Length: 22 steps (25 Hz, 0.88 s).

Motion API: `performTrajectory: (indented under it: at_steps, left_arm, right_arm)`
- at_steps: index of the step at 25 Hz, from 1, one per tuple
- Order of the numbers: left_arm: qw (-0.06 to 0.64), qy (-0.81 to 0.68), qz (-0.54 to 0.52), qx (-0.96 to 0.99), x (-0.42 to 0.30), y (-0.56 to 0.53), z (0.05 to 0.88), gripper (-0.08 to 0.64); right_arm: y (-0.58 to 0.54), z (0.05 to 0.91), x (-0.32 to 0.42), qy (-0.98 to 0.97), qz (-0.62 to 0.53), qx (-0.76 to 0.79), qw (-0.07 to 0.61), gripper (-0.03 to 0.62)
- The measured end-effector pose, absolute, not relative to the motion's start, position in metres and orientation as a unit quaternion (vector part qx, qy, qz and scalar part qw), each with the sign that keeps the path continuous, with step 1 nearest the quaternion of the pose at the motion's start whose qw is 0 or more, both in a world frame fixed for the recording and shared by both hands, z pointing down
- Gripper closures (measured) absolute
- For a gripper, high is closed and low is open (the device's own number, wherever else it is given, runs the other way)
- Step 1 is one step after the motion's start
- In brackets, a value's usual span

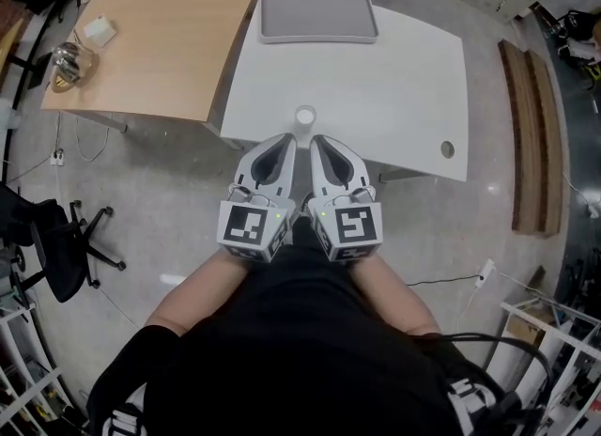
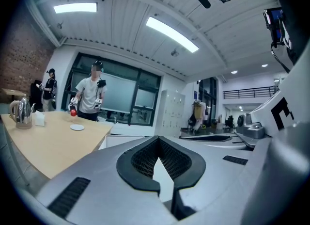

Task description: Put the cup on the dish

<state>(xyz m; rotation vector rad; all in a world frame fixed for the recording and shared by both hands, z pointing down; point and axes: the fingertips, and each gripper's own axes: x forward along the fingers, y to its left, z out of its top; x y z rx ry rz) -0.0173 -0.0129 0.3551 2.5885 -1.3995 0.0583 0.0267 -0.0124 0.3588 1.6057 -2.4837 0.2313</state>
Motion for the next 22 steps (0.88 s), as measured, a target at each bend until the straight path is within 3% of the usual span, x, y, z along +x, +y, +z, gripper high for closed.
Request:
performTrajectory:
  at_steps: [12,22]
  left_arm:
    - [0.101,-0.504,0.068,0.855,0.016,-0.097,0.392,0.554]
    - [0.111,-0.52,0.101,0.841,0.007,-0.128,0.417,0.554]
  right_arm:
    - [-0.091,0.396,0.06,-0.863,0.098,0.486,0.095,0.577]
    - [-0.118,0.424,0.043,-0.883,0.111,0.441,0.115,0.577]
